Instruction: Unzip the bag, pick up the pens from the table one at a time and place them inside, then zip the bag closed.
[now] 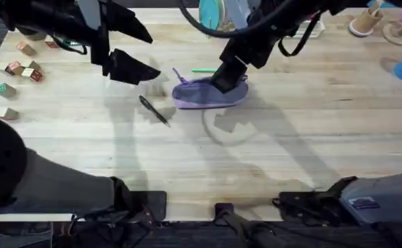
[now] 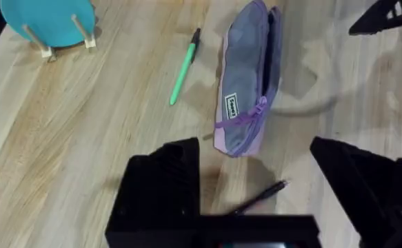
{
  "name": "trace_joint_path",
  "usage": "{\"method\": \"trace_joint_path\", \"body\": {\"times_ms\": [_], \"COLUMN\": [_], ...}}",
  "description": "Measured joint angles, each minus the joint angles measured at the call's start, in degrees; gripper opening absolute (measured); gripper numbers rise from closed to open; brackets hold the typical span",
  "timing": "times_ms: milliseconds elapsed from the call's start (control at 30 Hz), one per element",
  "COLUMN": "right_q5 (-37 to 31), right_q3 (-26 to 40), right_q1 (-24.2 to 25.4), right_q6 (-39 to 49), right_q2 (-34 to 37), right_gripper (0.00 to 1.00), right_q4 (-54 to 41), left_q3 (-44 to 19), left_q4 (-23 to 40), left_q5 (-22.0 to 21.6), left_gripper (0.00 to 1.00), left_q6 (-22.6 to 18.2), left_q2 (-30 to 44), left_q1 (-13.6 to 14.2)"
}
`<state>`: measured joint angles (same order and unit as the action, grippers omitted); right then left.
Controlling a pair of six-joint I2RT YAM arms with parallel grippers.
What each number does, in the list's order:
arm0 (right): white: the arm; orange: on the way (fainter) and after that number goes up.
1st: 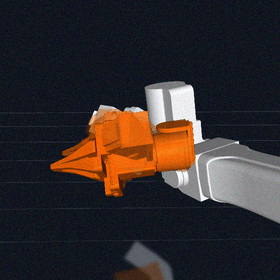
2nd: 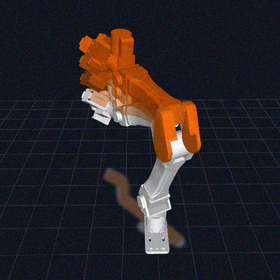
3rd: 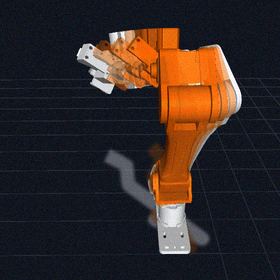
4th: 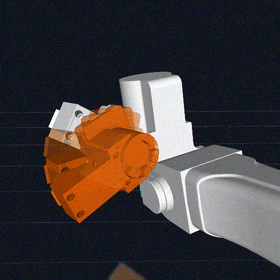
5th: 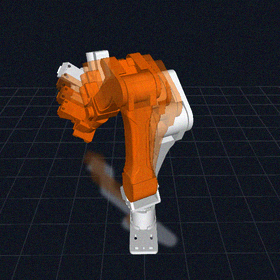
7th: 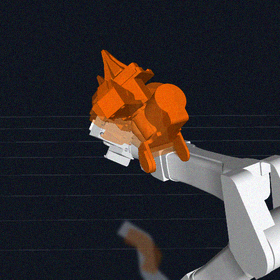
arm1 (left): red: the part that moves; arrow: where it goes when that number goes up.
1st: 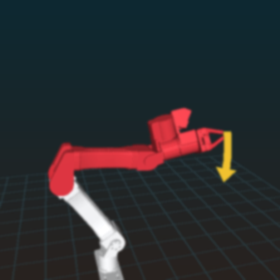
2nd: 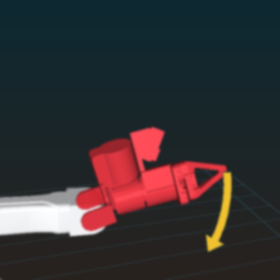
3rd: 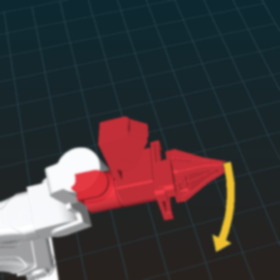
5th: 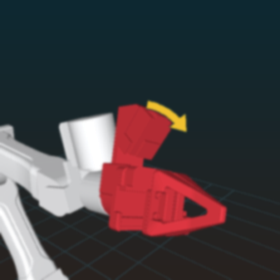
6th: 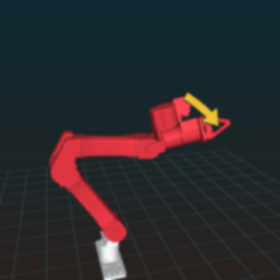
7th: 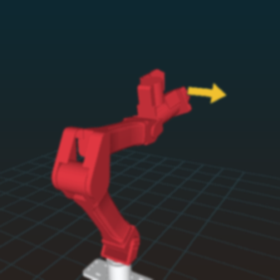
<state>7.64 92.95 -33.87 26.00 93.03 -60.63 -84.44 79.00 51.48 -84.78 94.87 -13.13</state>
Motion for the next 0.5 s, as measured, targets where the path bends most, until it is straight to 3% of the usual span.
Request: {"method": "trace_joint_path", "body": {"times_ms": [267, 400, 500], "right_q5": [-0.2, -0.4, -0.5], "right_q3": [0.0, 0.0, 0.0], "right_q1": [-0.9, -0.9, -0.9], "right_q6": [2.8, 3.2, 3.5], "right_q2": [0.0, 0.0, 0.0], "right_gripper": [0.965, 0.716, 0.45], "right_q4": [-0.6, 1.7, 4.0], "left_q3": [0.0, 0.0, 0.0], "left_q4": [0.1, 0.0, -0.1], "left_q5": [0.0, 0.0, 0.0], "left_gripper": [0.995, 0.995, 0.995], "left_q6": [-0.6, -0.6, -0.6], "left_q2": [0.0, 0.0, 0.0], "left_q1": [0.0, 0.0, 0.0]}}
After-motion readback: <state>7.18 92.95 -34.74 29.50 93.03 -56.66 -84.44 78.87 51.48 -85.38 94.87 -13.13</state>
